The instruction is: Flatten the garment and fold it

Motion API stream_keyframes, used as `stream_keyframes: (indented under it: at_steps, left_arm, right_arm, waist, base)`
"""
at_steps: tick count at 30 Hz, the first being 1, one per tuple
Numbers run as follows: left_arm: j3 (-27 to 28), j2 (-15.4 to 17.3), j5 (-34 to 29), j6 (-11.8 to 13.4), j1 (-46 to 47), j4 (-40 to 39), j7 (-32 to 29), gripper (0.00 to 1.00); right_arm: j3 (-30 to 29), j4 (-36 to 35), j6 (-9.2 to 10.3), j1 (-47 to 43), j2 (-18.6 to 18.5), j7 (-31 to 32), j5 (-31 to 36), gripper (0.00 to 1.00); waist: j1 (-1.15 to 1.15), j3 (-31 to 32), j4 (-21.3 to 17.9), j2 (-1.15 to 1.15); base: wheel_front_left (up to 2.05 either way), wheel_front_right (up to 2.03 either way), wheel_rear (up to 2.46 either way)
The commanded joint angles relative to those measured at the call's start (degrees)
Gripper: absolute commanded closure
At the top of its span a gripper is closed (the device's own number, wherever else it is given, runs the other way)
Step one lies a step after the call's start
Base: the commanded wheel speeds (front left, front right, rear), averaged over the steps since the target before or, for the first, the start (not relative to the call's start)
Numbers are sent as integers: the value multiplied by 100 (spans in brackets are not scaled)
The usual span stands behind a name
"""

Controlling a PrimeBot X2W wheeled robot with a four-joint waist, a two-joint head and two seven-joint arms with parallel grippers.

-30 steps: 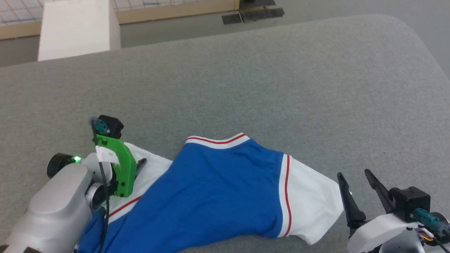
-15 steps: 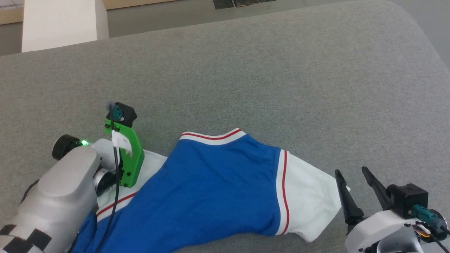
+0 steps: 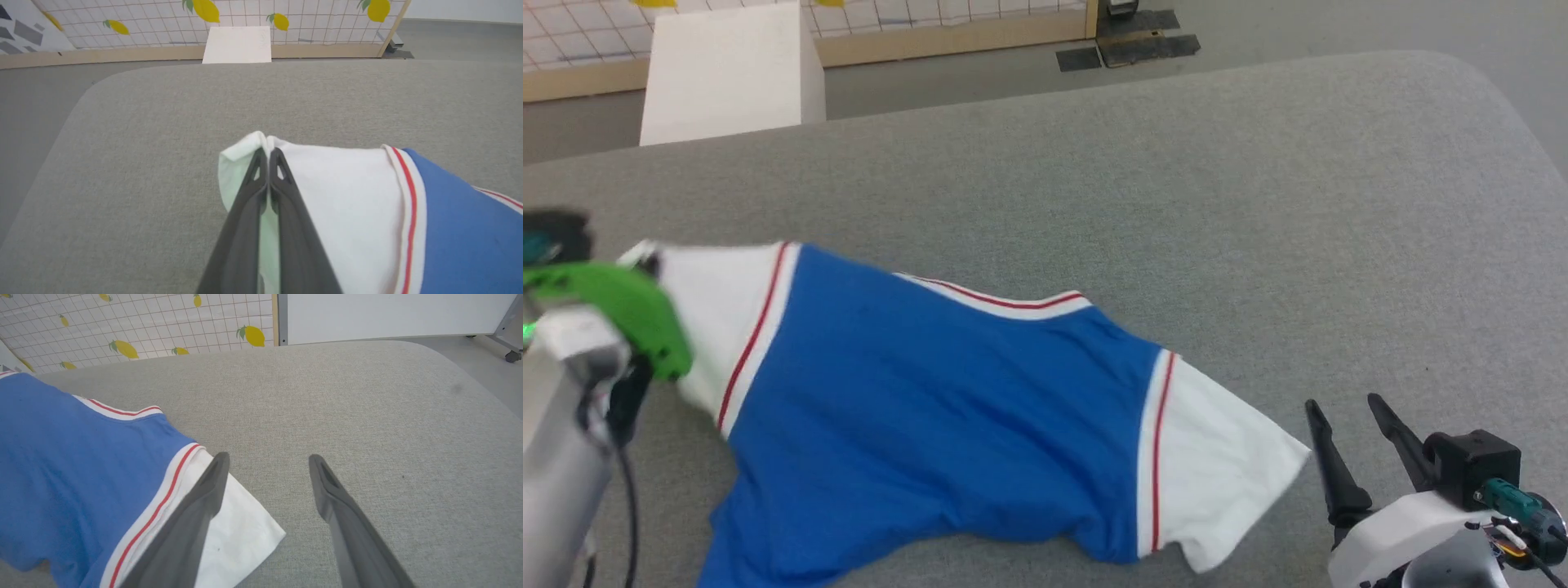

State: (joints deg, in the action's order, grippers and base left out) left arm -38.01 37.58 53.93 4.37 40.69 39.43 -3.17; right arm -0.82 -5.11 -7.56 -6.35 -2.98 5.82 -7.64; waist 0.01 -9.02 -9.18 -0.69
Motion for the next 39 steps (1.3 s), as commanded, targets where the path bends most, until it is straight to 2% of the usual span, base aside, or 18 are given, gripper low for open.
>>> stream_keyframes:
  at_steps: [1, 3, 7, 8, 9, 10, 17, 21, 24, 29, 35, 39]
  left_arm:
    - [108, 91, 214, 98, -380, 12, 48, 100]
    - [285, 180, 484, 187, -795, 36, 79, 100]
    - [491, 100, 823, 266, -1416, 21, 319, 100]
    - [544, 47, 875, 305, -1507, 11, 431, 70]
    - [567, 13, 884, 331, -1563, -1, 528, 20]
    - [617, -29, 904, 350, -1618, -29, 681, 0]
    - [882, -73, 562, 479, -1909, -377, 1735, 0]
    - [1299, -133, -23, 632, -2213, -1072, 1811, 0]
    - [1837, -289, -659, 771, -2690, -1863, 1814, 0]
    - [2455, -599, -1501, 852, -3564, -2882, 1815, 0]
    - [2620, -944, -2208, 1001, -4327, -3779, 1816, 0]
    - [2618, -1065, -2373, 974, -4540, -4012, 1816, 0]
  right_arm:
    - [-22, -24, 8, -74, 10, 11, -13, 0]
    - [-62, -10, 8, -110, 10, 23, -50, 0]
    - [-122, 25, 8, -151, 10, 18, -102, 0]
    - [-131, 37, 8, -151, 10, 21, -113, 0]
    - [-133, 46, 8, -145, 10, 23, -116, 0]
    - [-131, 55, 8, -131, 10, 30, -111, 0]
    - [-158, 18, 8, -152, 10, 94, -71, 0]
    - [-201, -44, 8, -257, 11, 162, -55, 0]
    - [-230, -83, 8, -337, 11, 224, -48, 0]
    - [-241, -61, 8, -412, 11, 389, -99, 0]
    - [-239, 245, 8, -321, -152, 1154, -421, 0]
    - [-195, 556, 8, -81, -562, 1950, -844, 0]
  waist:
    - [-1, 43, 28, 69]
    - [-1, 50, 39, 69]
    - [-1, 25, 110, 69]
    - [-1, 20, 138, 69]
    - [-1, 23, 157, 69]
    - [-1, 33, 180, 69]
    - [-1, 275, 306, 69]
    - [-1, 447, 373, 69]
    - [-1, 563, 409, 69]
    - [-1, 679, 442, 69]
    - [-1, 757, 544, 69]
    - [-1, 744, 658, 69]
  base:
    - [0, 0, 0]
    - [0, 0, 0]
    - [0, 0, 0]
    - [0, 0, 0]
    - [0, 0, 0]
    - [0, 0, 0]
    - [0, 0, 0]
    - [0, 0, 0]
    - [0, 0, 0]
    - [0, 0, 0]
    - [0, 0, 0]
    - [0, 0, 0]
